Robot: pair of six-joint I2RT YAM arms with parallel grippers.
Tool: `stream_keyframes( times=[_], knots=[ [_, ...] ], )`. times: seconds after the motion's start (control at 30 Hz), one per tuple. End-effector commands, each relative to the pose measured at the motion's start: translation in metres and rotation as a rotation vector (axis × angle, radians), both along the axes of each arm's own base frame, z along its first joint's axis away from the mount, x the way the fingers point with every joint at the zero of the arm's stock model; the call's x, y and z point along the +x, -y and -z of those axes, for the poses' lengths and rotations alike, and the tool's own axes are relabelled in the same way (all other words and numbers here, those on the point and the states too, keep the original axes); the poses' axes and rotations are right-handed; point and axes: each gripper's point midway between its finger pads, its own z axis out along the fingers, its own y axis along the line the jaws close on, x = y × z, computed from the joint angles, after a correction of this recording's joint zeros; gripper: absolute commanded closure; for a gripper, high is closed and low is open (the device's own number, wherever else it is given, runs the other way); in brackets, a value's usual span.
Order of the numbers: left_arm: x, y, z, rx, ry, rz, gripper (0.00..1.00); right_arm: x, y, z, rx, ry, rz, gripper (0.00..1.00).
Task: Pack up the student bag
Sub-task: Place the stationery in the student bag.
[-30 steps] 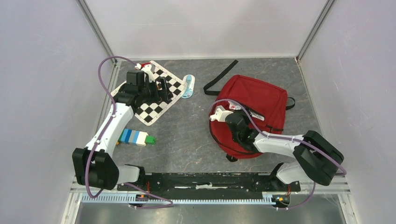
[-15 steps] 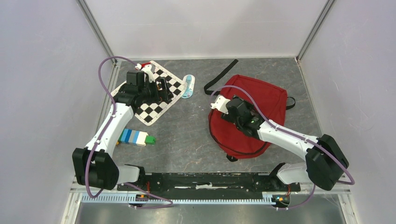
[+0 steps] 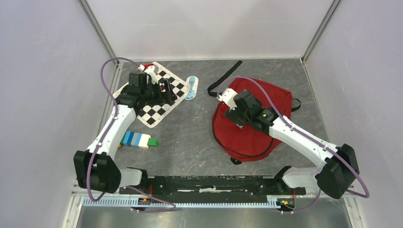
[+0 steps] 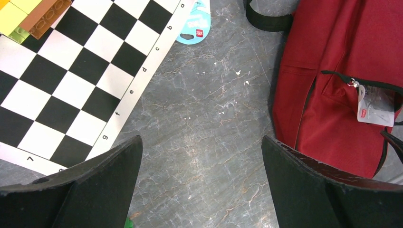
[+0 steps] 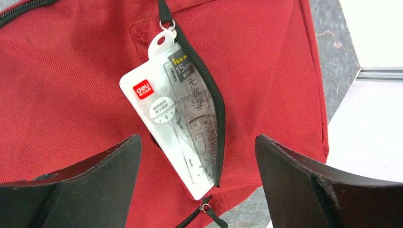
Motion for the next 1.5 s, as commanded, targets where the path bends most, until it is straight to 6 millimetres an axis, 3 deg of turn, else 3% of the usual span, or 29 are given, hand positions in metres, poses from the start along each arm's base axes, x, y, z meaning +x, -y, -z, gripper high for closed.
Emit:
stream_keyframes(
  times=[0.0, 0.2, 0.73, 1.17, 1.3, 1.47],
  knots=[
    [0.004, 0.003, -0.006, -0.021, 0.035, 0.012, 0.0, -0.008, 0.007, 0.006, -0.014, -0.045, -0.003, 0.06],
    [0.004, 0.005, -0.005, -0.033, 0.027, 0.018, 0.0, 0.006, 0.019, 0.014, -0.056, -0.023, 0.049, 0.05],
    [0.005, 0.005, -0.003, -0.031, 0.023, 0.018, 0.0, 0.023, 0.024, 0.034, -0.121, -0.022, 0.095, 0.04],
    [0.005, 0.005, 0.0, -0.028, 0.013, 0.02, 0.0, 0.043, 0.049, 0.025, -0.205, 0.178, 0.213, 0.05],
    [0.006, 0.005, 0.001, -0.028, 0.012, 0.019, 0.0, 0.053, 0.05, 0.011, -0.249, 0.221, 0.228, 0.04],
    [0.006, 0.005, 0.001, -0.027, 0.008, 0.019, 0.0, 0.066, 0.051, 0.013, -0.308, 0.223, 0.227, 0.04]
  ],
)
